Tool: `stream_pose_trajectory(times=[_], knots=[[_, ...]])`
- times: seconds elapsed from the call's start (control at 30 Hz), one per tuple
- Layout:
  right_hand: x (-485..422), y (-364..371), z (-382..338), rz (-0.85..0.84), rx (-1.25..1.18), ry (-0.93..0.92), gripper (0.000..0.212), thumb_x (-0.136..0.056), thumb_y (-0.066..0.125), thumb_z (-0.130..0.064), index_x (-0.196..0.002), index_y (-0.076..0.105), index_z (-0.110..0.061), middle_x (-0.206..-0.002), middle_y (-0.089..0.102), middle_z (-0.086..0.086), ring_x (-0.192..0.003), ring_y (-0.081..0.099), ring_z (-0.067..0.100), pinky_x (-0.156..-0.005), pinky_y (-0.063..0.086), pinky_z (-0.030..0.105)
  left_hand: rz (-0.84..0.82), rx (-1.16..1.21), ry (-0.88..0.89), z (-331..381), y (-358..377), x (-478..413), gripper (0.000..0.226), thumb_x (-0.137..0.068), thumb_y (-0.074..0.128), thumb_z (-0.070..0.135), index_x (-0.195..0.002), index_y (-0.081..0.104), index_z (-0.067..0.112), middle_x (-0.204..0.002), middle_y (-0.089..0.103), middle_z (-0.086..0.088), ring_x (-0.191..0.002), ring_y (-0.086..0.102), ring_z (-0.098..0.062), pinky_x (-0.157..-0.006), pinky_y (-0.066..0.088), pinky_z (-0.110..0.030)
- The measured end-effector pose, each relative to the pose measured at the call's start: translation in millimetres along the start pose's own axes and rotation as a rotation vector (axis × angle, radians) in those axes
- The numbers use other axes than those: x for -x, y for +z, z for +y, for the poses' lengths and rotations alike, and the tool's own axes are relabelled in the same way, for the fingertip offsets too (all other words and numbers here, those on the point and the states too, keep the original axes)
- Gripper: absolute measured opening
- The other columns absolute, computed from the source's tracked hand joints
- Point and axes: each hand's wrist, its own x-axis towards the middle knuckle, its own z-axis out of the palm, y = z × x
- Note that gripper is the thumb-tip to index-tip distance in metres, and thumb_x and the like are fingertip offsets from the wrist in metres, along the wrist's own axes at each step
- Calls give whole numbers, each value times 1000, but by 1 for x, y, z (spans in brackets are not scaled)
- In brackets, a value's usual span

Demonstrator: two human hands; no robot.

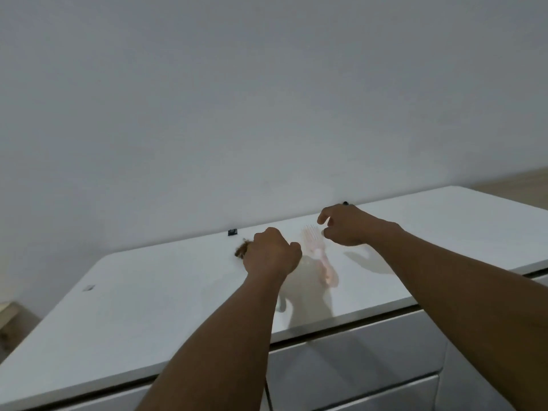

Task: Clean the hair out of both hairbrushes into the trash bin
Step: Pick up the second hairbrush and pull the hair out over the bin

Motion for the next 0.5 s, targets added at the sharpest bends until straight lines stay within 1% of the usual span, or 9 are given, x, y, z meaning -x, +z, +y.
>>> stream_pose_trajectory(times=[0.07, 0.13, 0.2, 0.27, 0.3, 0.37, 0.43, 0.5], knots=[[-2, 6, -20, 0, -12, -36, 36, -92, 56, -28, -128, 59, -25, -125, 59, 0, -104, 51, 18, -89, 44, 31, 14, -9, -60, -19, -9, 2, 28, -86, 58, 38, -99, 57, 13, -94, 55, 0, -91, 59, -28, -72, 43, -30], [-6, 18, -38, -8, -43, -67, 34, -91, 56, -29, -125, 60, -27, -124, 60, -1, -104, 54, 18, -88, 44, 30, -3, -1, -98, -39, -13, 3, 30, -83, 60, 39, -101, 63, 16, -99, 63, 1, -94, 62, -27, -75, 47, -30], [-10, 32, -54, -33, -89, -94, 33, -91, 57, -29, -124, 61, -27, -123, 61, -1, -104, 57, 18, -88, 46, 30, -44, 9, -135, -54, -13, 5, 31, -84, 64, 43, -105, 61, 21, -105, 64, 0, -101, 64, -27, -77, 46, -29], [-15, 46, -66, -52, -125, -105, 32, -91, 56, -28, -123, 61, -27, -121, 62, -1, -102, 58, 18, -86, 46, 29, -89, 12, -162, -66, -8, 4, 53, -81, 69, 56, -121, 61, 23, -118, 66, -1, -111, 64, -25, -81, 48, -31], [-19, 52, -70, -58, -141, -103, 32, -90, 56, -28, -122, 61, -27, -121, 62, 0, -102, 59, 18, -86, 46, 29, -111, 13, -171, -69, -5, 2, 64, -77, 70, 64, -125, 61, 22, -122, 66, -2, -113, 65, -25, -83, 49, -32], [-26, 61, -75, -68, -162, -99, 32, -90, 54, -25, -120, 62, -27, -121, 63, 1, -100, 60, 18, -83, 46, 28, -137, 2, -178, -72, 0, -1, 75, -72, 70, 73, -126, 60, 22, -123, 65, -2, -112, 65, -25, -82, 49, -32], [-31, 69, -77, -77, -166, -103, 33, -90, 51, -21, -121, 63, -25, -123, 63, 3, -99, 59, 18, -82, 44, 26, -145, -27, -168, -73, 4, -4, 75, -71, 71, 71, -126, 59, 22, -123, 65, -2, -113, 65, -25, -80, 46, -32], [-36, 76, -78, -72, -171, -110, 35, -91, 48, -17, -122, 64, -23, -127, 62, 3, -98, 57, 17, -83, 43, 25, -133, -40, -162, -73, 5, -7, 64, -75, 70, 61, -124, 59, 21, -121, 66, -1, -112, 65, -25, -80, 46, -32]])
